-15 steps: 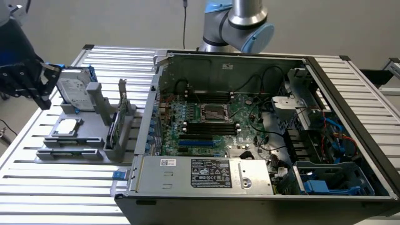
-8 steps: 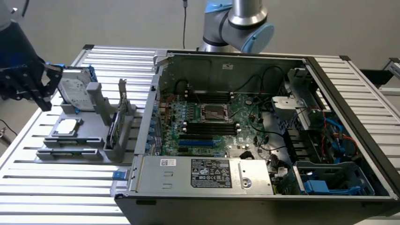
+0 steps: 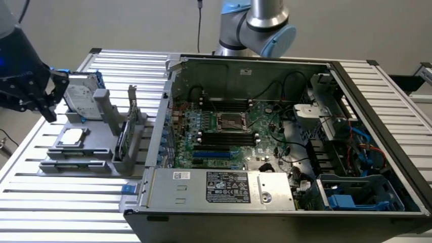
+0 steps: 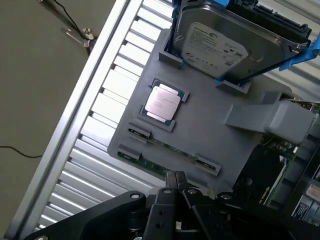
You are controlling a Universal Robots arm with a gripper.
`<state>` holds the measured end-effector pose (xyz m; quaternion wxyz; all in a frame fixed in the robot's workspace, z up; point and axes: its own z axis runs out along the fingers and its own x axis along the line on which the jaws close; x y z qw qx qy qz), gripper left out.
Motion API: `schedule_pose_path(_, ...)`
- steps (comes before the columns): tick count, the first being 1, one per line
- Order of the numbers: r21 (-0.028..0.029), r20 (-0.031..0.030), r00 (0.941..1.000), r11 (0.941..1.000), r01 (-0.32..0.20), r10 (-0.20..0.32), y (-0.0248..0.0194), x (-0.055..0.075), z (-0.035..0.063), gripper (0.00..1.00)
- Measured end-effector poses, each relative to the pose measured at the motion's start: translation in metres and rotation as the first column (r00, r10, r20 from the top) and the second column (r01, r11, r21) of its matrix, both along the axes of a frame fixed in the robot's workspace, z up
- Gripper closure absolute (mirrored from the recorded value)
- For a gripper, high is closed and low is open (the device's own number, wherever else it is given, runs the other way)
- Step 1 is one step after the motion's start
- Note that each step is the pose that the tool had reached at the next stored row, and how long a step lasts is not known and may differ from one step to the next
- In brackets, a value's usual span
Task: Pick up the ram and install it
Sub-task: 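Pick up the ram and move it above insertion slot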
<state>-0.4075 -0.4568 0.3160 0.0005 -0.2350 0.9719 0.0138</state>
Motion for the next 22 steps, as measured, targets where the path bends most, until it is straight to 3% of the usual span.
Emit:
schedule_pose_path(5, 0.0, -0.0002, 0.9959, 0.9959, -0.091, 0.091, 0.0, 0.0, -0.0037, 0.89)
schedule_pose_path(10, 0.0, -0.0003, 0.9837, 0.9837, -0.18, 0.18, 0.0, 0.0, -0.008, 0.89)
schedule_pose_path(16, 0.0, -0.0004, 0.958, 0.958, -0.287, 0.287, 0.0, 0.0, -0.0138, 0.89)
schedule_pose_path(22, 0.0, -0.0004, 0.9208, 0.9208, -0.39, 0.39, 0.0, 0.0, -0.0195, 0.89)
